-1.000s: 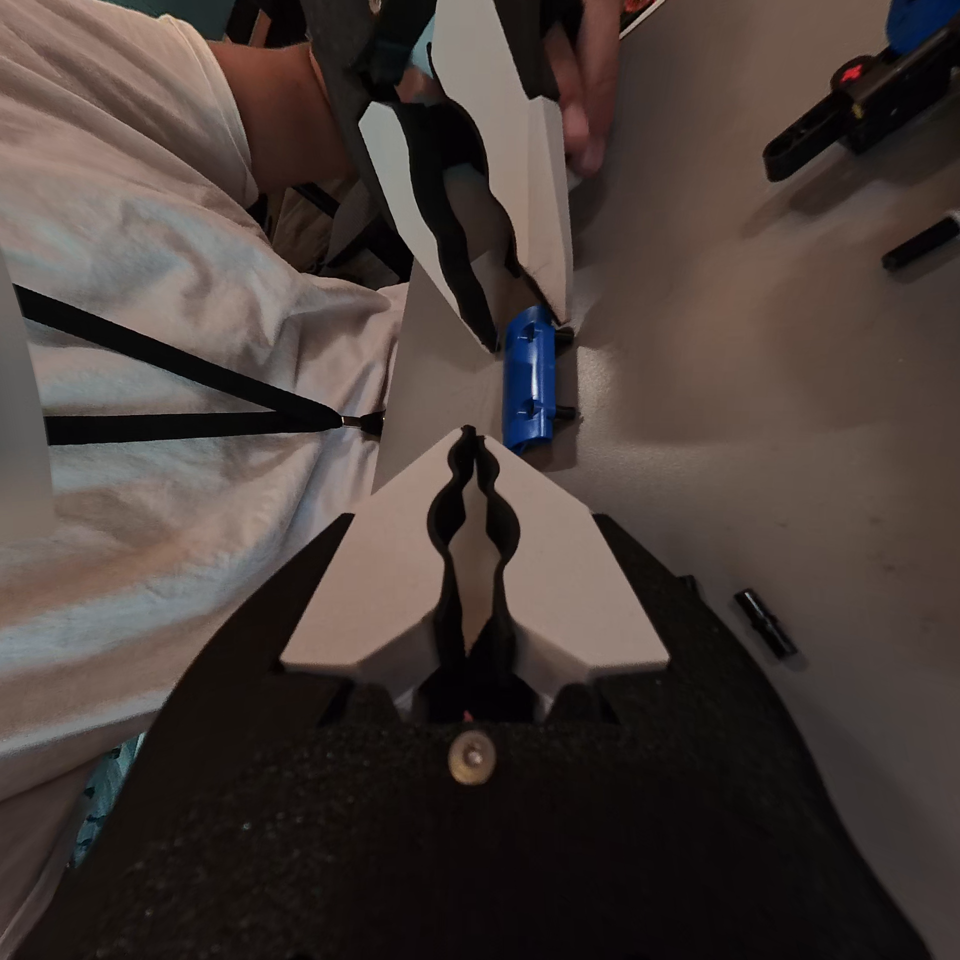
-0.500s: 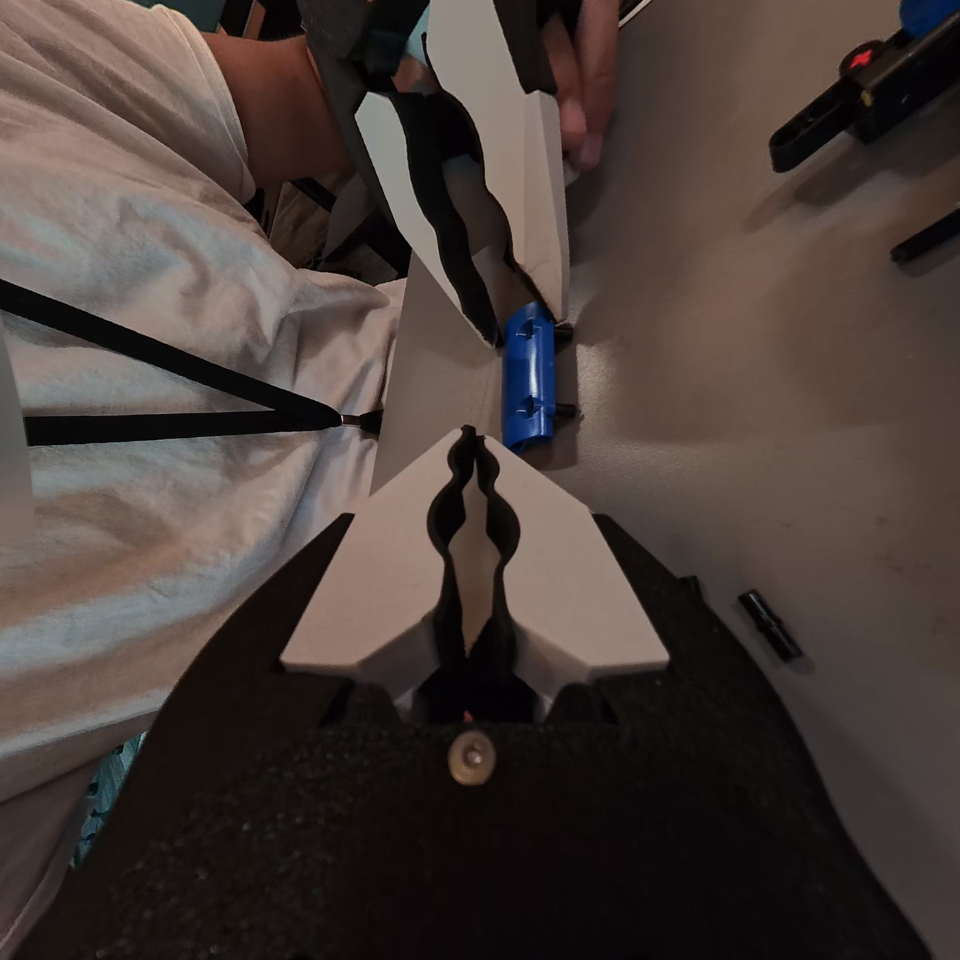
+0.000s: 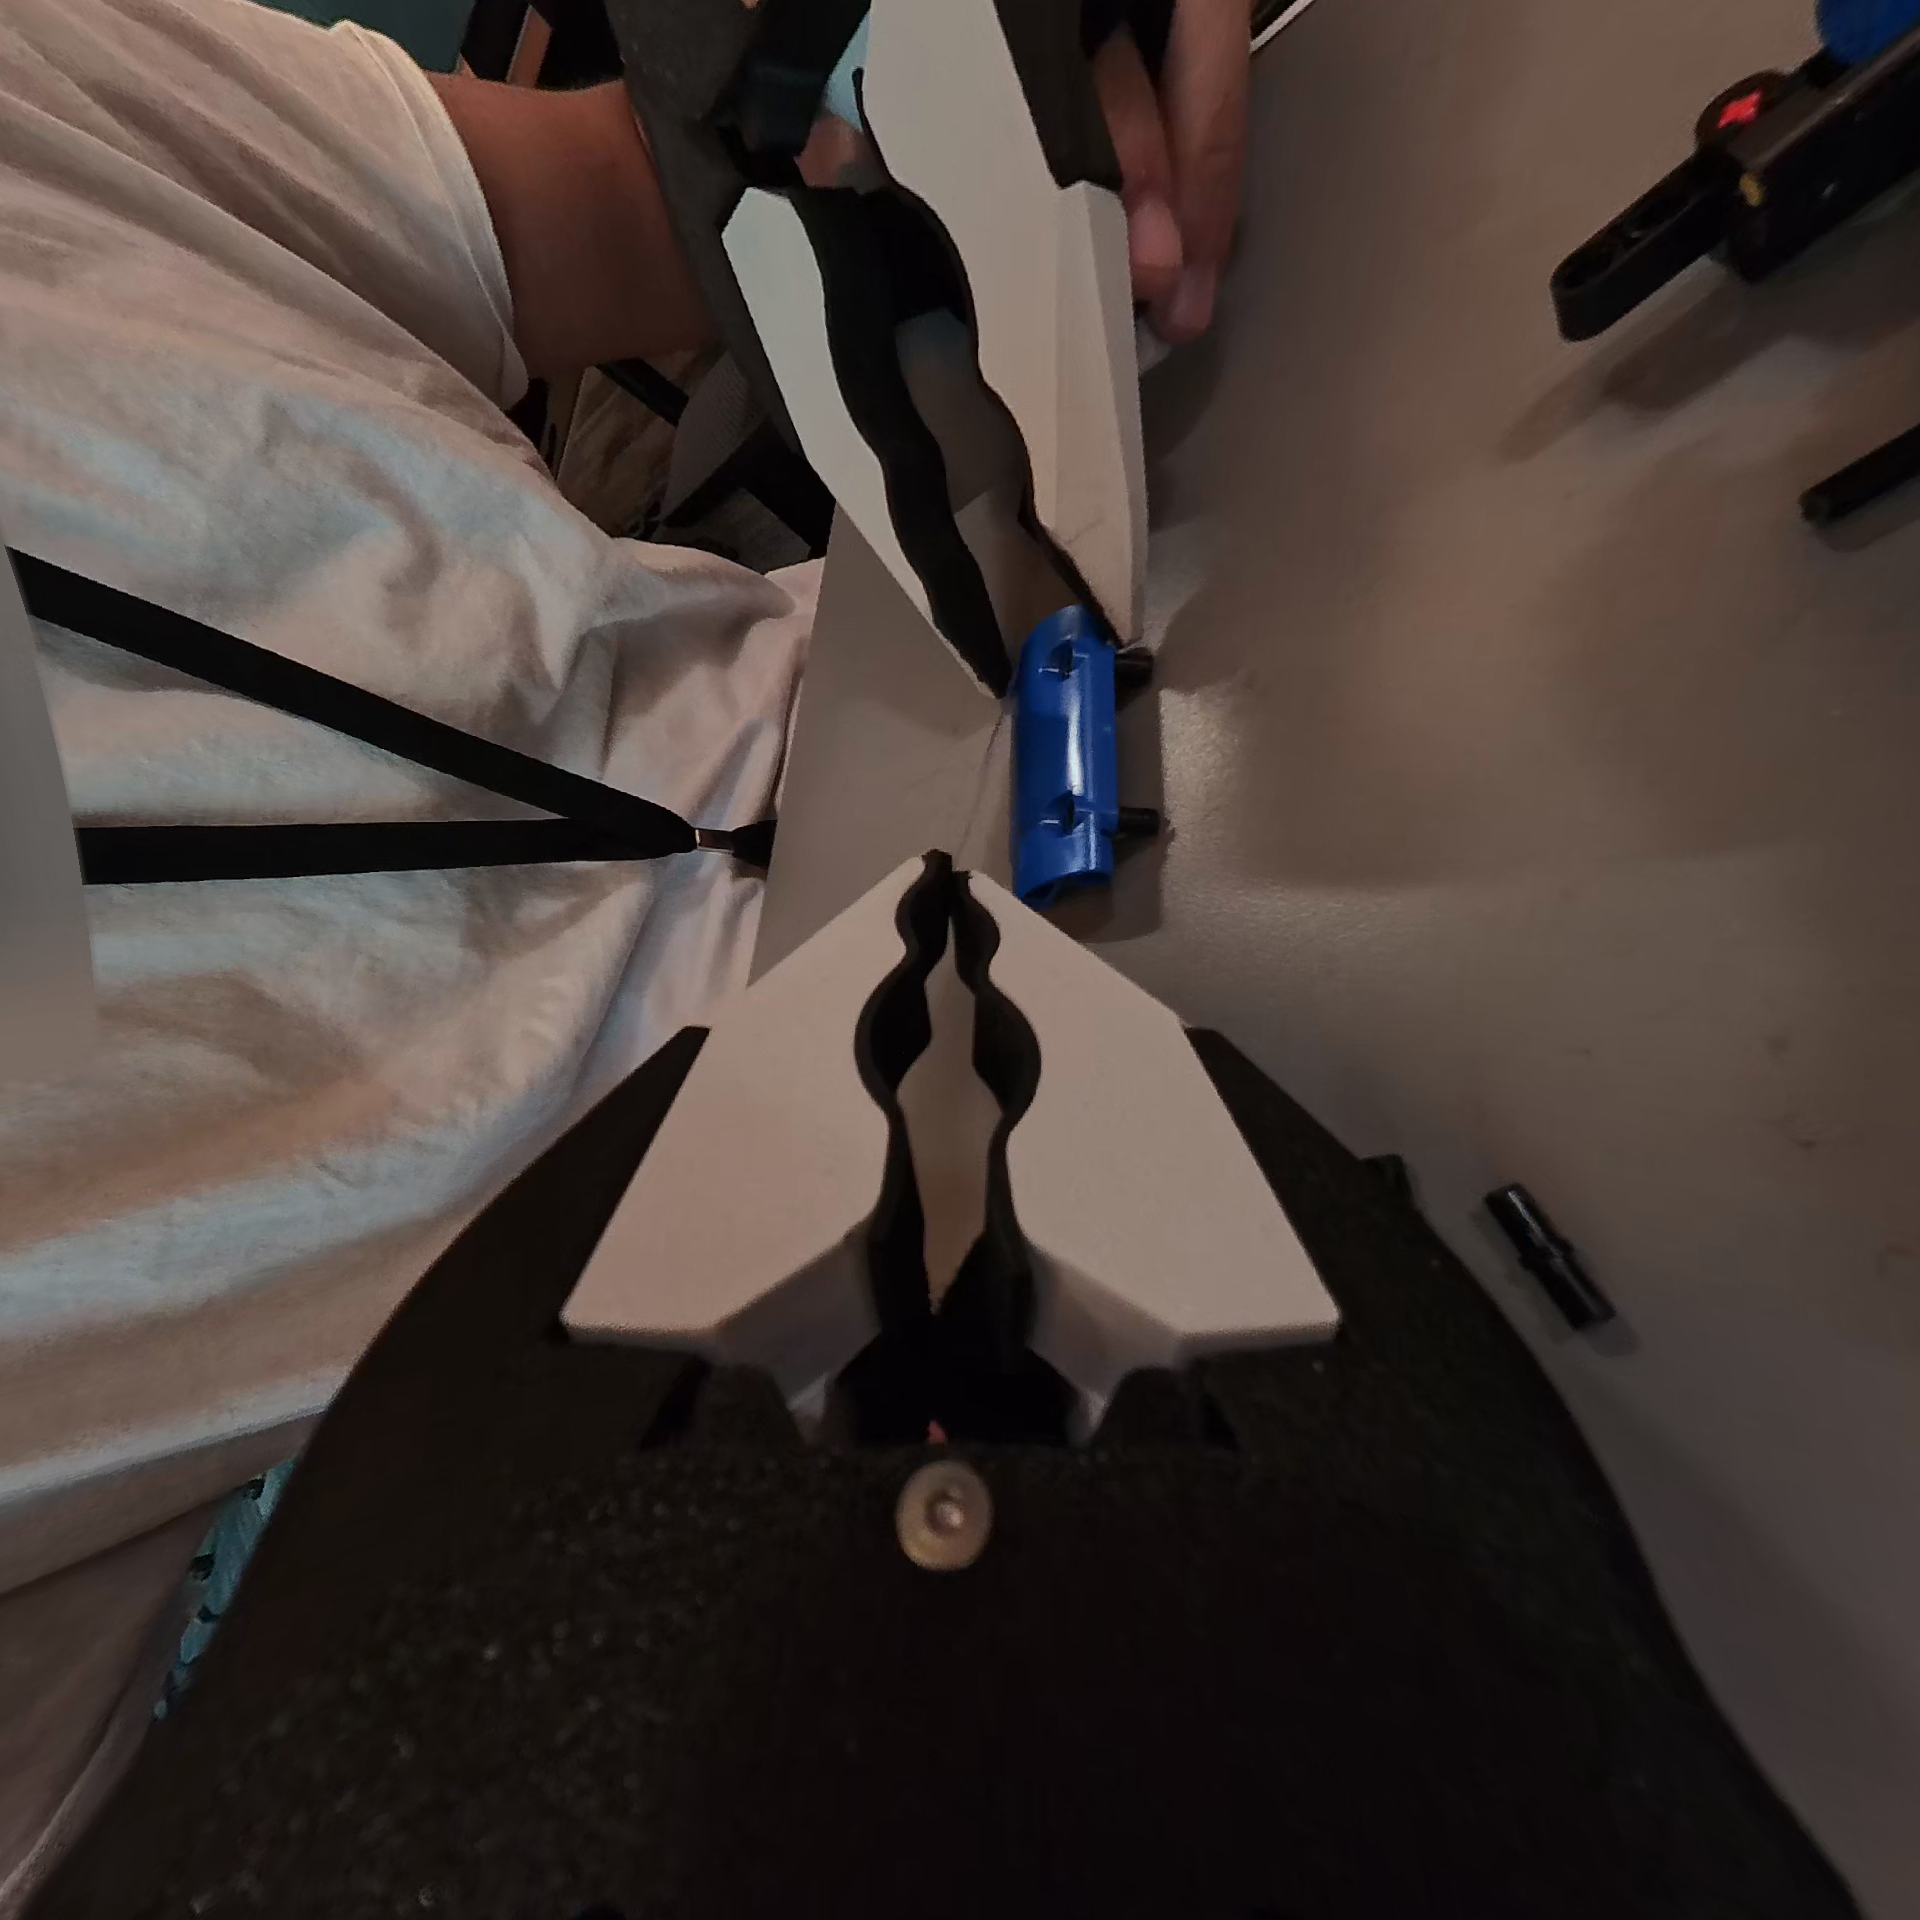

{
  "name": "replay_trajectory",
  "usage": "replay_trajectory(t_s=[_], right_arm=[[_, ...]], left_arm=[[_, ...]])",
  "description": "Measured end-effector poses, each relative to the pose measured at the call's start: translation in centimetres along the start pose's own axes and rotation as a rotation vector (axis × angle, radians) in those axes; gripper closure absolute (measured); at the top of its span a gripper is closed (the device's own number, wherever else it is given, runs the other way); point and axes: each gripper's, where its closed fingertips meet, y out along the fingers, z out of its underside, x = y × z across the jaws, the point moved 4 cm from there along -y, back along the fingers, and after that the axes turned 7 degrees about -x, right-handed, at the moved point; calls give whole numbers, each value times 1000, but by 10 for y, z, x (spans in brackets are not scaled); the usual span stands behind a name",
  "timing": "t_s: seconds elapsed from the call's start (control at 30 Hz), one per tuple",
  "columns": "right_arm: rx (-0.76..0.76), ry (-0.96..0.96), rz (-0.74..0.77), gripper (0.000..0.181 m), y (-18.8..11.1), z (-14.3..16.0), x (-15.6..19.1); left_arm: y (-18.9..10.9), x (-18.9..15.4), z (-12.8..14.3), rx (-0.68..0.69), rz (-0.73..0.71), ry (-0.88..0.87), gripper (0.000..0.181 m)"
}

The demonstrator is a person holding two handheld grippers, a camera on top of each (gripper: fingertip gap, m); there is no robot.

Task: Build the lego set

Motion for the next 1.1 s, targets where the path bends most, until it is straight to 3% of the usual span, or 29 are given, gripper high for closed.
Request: replay_trajectory(t_s=[0.4,0.9,1.1], right_arm=[[-19,-148,-76,181,0,-2,18],[-1,-91,-88,181,0,0,16],[-3,-65,-89,181,1,-1,14]], left_arm=[[0,0,0,-1,-13,14,153],[-1,0,0,-3,-24,22,152],[-9,-2,-1,-39,82,-107,133]])
